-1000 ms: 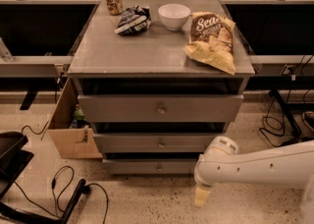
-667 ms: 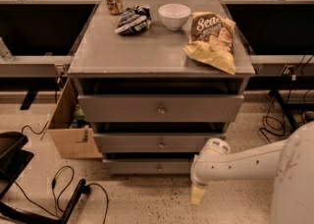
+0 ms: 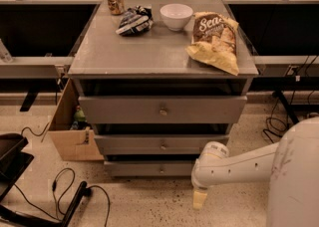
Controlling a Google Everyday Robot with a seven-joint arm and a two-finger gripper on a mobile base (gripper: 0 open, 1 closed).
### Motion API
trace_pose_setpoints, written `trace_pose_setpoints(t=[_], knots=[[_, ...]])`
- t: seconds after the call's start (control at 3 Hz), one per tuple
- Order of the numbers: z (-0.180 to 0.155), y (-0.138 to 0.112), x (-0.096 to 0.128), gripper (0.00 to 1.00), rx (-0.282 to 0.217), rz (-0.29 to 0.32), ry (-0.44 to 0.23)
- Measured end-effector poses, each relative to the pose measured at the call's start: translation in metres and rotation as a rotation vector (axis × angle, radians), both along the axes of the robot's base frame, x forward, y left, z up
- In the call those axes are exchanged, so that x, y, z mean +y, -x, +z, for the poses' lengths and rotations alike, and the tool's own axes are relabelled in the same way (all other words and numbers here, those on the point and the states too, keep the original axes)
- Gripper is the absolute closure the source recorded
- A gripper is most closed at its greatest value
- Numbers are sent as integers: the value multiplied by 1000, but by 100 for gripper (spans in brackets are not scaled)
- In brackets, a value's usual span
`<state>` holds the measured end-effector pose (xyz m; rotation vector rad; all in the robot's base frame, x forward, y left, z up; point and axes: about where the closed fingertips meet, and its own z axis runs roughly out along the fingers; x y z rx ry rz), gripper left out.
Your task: Open bottom drawer
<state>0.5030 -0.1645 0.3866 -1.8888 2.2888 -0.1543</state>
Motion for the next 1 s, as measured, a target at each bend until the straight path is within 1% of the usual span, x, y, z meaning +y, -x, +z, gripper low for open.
trace_pose_setpoints(t=[0.33, 0.67, 1.0], knots=[[-40, -14, 13, 0, 14, 45, 44], [-105, -28, 25, 0, 36, 109, 87], [-148, -48, 28, 0, 30, 154, 100]])
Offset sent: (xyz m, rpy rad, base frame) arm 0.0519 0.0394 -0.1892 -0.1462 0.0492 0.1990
